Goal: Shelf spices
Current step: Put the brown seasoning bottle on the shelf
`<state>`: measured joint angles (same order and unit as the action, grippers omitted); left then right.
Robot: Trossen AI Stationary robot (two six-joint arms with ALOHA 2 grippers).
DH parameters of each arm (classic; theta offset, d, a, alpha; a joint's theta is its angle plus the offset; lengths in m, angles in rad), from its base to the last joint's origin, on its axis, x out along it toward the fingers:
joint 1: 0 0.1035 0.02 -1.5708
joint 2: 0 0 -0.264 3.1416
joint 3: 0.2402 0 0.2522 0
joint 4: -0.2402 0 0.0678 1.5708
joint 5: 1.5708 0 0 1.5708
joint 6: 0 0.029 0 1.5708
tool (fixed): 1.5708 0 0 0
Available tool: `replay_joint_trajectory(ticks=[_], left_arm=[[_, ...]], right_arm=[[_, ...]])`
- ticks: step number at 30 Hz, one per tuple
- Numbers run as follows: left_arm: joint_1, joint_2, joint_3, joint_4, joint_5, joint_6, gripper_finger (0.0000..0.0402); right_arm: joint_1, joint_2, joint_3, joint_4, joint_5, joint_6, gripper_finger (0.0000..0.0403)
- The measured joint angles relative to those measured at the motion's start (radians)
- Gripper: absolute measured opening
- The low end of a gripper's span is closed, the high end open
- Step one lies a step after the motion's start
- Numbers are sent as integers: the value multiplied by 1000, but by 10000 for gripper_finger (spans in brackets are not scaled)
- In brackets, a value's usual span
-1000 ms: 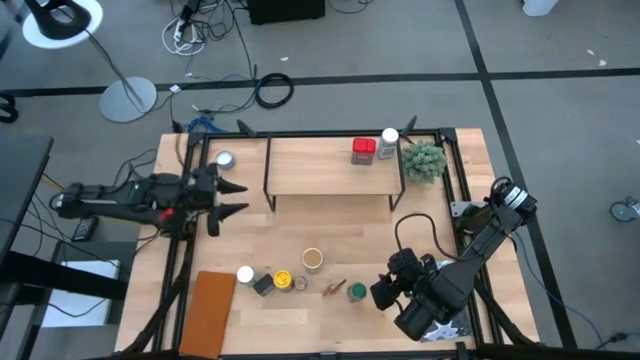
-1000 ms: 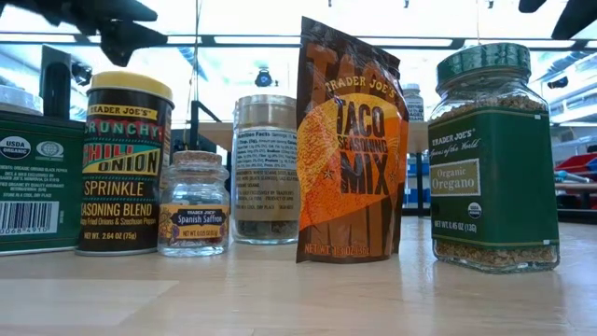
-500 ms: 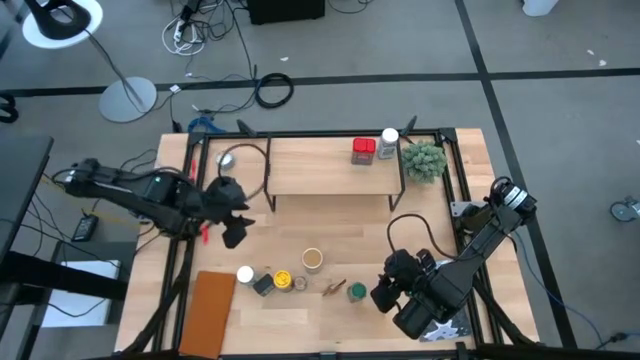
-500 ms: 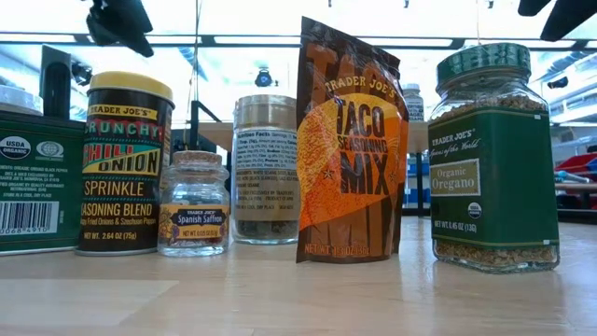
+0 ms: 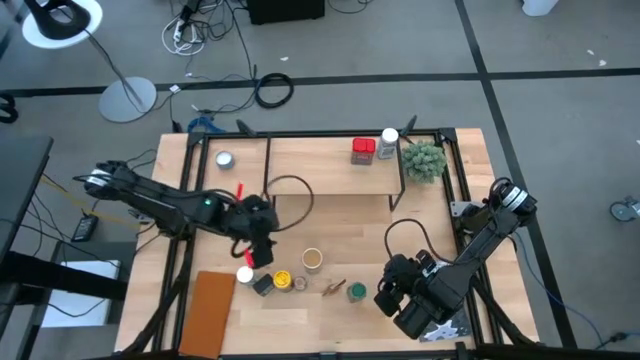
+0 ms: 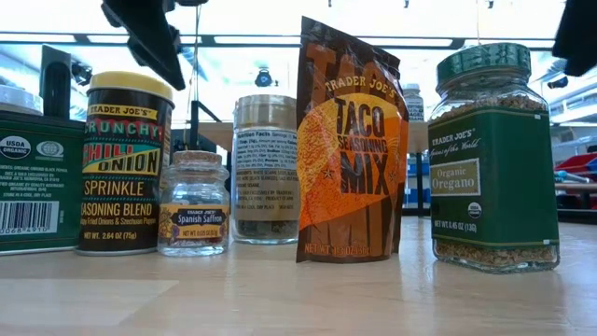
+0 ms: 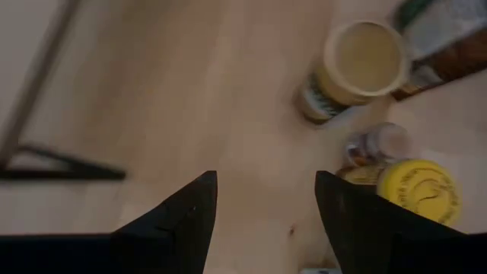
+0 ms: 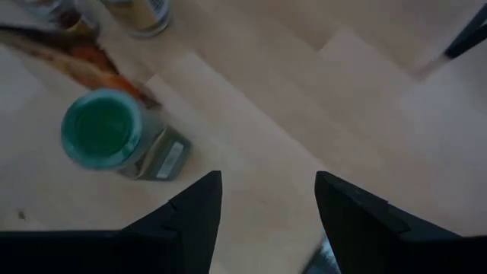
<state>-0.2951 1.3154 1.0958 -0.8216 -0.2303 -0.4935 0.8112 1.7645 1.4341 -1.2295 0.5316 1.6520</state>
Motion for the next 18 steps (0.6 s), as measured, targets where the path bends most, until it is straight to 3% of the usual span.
replay_joint_trajectory(ticks=[8, 14, 18], left_arm=[[9, 27, 0, 151, -24, 154, 227], [44, 39, 0, 257, -34, 200, 227], [56, 57, 1, 282, -18, 205, 227]], right_arm=[[12, 0, -32, 64, 1, -2, 210], [-31, 0, -32, -53, 141, -13, 209], [-105, 0, -32, -39, 149, -96, 201]])
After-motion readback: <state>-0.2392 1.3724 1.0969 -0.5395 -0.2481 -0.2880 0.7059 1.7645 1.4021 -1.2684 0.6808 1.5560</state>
